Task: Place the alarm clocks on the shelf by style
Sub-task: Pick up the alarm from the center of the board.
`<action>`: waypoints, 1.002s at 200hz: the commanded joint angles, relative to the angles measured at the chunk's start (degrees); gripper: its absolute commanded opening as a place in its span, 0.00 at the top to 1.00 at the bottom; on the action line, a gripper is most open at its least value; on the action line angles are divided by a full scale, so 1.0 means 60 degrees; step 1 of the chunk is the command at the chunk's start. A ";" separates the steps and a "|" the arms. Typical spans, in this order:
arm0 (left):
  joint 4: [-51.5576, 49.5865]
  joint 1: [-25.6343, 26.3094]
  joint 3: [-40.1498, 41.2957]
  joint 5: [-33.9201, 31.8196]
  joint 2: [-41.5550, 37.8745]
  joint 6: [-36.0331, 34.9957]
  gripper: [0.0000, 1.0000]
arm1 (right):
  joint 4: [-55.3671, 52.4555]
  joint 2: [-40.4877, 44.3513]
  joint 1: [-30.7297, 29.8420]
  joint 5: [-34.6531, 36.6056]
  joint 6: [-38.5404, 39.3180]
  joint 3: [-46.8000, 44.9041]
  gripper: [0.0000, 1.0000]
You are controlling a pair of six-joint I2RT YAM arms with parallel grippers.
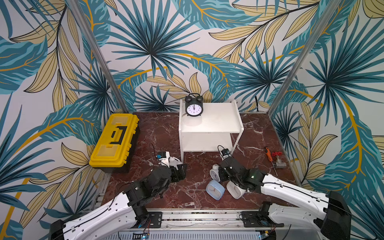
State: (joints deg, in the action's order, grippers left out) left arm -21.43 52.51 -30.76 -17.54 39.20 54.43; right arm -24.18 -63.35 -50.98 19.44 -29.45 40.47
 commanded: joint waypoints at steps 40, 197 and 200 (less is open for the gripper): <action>0.0118 -0.0065 0.0235 -0.0022 -0.0128 -0.0219 0.11 | -0.0099 -0.0201 0.0021 0.0119 0.0241 0.0248 0.96; 0.0204 -0.1076 -0.0014 0.0902 -0.1288 -0.1063 0.09 | -0.1298 0.0903 -0.0607 -0.2490 0.1886 0.2708 1.00; 0.0258 -0.1087 -0.0003 0.0959 -0.1289 -0.1088 0.08 | -0.1281 0.0925 -0.0606 -0.2531 0.1881 0.2748 1.00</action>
State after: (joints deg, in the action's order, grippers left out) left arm -21.21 46.41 -30.37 -14.00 31.81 49.95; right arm -31.77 -59.20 -54.24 7.75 -19.44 54.15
